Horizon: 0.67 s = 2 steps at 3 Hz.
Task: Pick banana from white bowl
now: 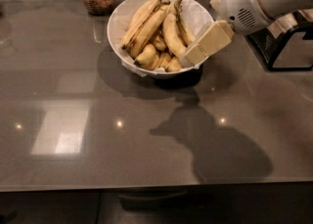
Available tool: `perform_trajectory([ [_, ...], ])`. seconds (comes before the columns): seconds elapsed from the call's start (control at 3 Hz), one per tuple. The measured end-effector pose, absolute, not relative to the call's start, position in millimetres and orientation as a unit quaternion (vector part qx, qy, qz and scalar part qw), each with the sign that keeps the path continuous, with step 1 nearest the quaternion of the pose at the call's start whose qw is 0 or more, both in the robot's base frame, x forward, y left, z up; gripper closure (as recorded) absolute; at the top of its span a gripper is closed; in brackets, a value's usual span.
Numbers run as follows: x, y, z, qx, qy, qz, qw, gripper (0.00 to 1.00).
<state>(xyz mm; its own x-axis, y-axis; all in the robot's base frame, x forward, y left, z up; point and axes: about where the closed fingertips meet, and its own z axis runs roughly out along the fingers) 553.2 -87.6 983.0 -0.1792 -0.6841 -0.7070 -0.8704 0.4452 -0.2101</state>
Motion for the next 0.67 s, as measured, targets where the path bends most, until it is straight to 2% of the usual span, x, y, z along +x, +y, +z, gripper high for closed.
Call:
perform_trajectory([
  [0.33,576.9,-70.9,976.6,-0.472,0.753,0.15,0.433,0.0],
  [0.67,600.7,-54.6,967.9,-0.442,0.749,0.172,0.463,0.14],
])
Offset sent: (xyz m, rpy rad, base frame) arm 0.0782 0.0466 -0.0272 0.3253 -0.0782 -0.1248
